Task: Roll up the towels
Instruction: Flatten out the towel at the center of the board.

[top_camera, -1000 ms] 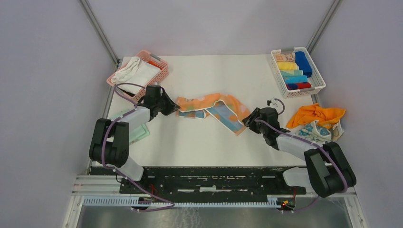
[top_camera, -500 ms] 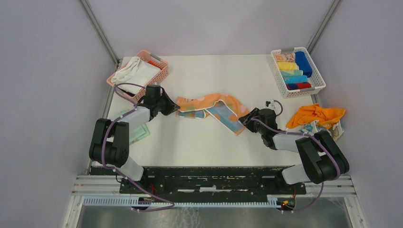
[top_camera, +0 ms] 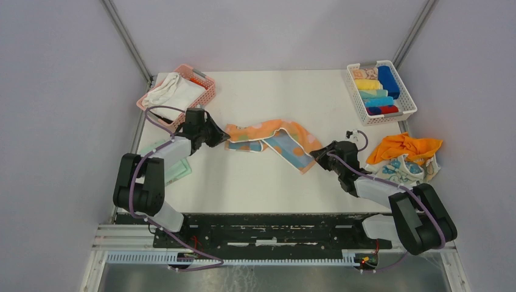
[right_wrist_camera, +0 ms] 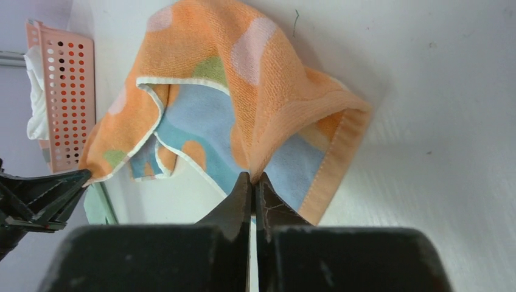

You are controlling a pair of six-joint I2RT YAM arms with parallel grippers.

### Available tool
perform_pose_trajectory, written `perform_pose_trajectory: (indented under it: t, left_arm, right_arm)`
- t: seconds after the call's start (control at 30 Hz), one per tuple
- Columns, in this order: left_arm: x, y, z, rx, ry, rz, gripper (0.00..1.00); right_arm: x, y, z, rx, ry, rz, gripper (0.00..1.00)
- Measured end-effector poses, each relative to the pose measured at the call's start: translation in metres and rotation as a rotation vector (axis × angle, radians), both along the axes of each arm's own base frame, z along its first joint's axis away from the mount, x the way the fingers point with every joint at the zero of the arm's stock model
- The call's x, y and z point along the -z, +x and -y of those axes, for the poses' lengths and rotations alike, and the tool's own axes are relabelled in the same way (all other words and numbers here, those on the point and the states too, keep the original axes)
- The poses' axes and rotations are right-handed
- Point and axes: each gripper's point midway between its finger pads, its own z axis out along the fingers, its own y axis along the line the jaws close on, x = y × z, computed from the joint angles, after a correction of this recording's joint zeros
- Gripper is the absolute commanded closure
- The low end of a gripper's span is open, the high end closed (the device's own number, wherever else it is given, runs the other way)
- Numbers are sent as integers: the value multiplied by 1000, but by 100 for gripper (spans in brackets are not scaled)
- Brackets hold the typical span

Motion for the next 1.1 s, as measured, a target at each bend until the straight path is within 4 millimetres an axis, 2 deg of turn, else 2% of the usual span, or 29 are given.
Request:
perform_pose_trajectory:
  t: [0.13, 0.23, 0.33, 0.43, 0.57, 0.67, 0.77, 0.87, 1.03, 1.1]
  left_arm:
    - [-10, 4, -8, -21, -7, 20, 97]
    - [-30, 13, -26, -63, -19, 56, 97]
    - [-61, 27, -49, -116, -28, 121, 97]
    - [-103, 39, -73, -165, -35, 204, 97]
    - [-165, 42, -93, -183, -20, 335, 97]
    - [-206, 30, -94, -162, 7, 409, 97]
    - [-235, 12, -92, -134, 31, 458, 97]
    - [-254, -14, -92, -111, 67, 476, 97]
    - [-266, -58, -94, -99, 127, 460, 97]
    - [-267, -73, -96, -106, 146, 452, 97]
  right_arm:
    - [-2, -3, 5, 15, -17, -18, 100]
    - [-21, 3, 12, 30, -43, -5, 100]
    - [-70, 21, 27, 66, -75, 72, 100]
    - [-127, 36, 45, 101, -109, 167, 100]
    - [-199, 43, 55, 84, -163, 268, 100]
    - [-238, 34, 52, 23, -198, 320, 100]
    - [-257, 16, 49, -33, -222, 339, 100]
    - [-262, -13, 46, -97, -227, 334, 100]
    - [-261, -57, 42, -174, -221, 307, 100]
    - [-262, -69, 42, -193, -223, 292, 100]
